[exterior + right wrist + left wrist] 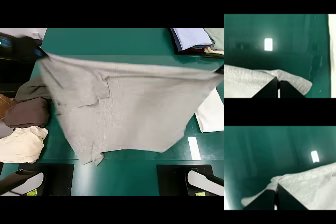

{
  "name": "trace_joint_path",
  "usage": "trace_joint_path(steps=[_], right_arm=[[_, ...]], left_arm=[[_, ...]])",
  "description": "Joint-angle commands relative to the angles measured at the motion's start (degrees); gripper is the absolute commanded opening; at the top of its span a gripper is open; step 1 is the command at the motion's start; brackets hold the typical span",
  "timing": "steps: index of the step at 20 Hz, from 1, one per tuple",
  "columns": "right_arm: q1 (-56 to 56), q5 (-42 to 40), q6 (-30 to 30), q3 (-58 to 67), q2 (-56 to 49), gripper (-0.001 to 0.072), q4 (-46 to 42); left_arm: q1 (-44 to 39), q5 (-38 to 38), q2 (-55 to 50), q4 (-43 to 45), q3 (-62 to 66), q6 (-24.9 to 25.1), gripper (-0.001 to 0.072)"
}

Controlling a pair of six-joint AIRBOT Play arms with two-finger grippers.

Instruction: Fold the shirts.

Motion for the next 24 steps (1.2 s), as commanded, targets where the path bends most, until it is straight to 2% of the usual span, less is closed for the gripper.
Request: trace_joint_path(steps=[1, 7, 10, 14, 18, 20, 21, 22, 23, 24], right_arm=[[4.9, -2.4, 0.1, -1.9, -12.1, 0.0011, -4.8], [6.3, -11.1, -1.3, 11.0, -28.3, 0.0011, -3.9], [5.9, -9.8, -4.1, 15.2, -31.6, 0.0011, 0.4], [6.0, -7.9, -5.2, 5.1, -27.8, 0.0011, 0.2], [6.2, -14.5, -5.2, -8.9, -23.3, 0.0011, -0.1], [6.2, -16.2, -5.1, -12.3, -22.7, 0.0019, 0.0], [6.2, -16.2, -5.1, -13.1, -22.7, 0.0182, 0.4], [6.2, -16.2, -5.1, -13.5, -22.6, 0.0413, 1.6], [5.7, -15.7, -5.1, -13.5, -22.4, 0.0435, 3.1], [5.1, -14.7, -5.4, -13.5, -21.6, 0.0435, 4.5]], left_arm=[[0.0, 4.1, -11.8, 1.7, -3.7, 0.8, 0.0022], [0.1, 15.1, -24.1, 1.7, -3.7, 6.0, 0.0022], [0.1, 16.4, -24.7, 1.7, -3.7, 8.0, 0.0022], [0.1, 9.6, -24.7, 1.7, -5.4, 11.3, 0.0022], [0.1, 10.1, -24.7, 1.7, -12.1, 11.2, 0.0022], [0.1, 10.4, -24.7, 1.8, -14.3, 9.4, 0.0032], [0.1, 10.3, -24.7, 1.8, -14.5, 9.2, 0.0282], [0.1, 10.0, -24.7, 1.8, -14.5, 8.2, 0.0513], [0.3, 8.5, -24.3, 1.7, -14.3, 7.5, 0.0482], [0.5, 6.8, -23.6, 1.9, -14.3, 7.6, 0.0482]])
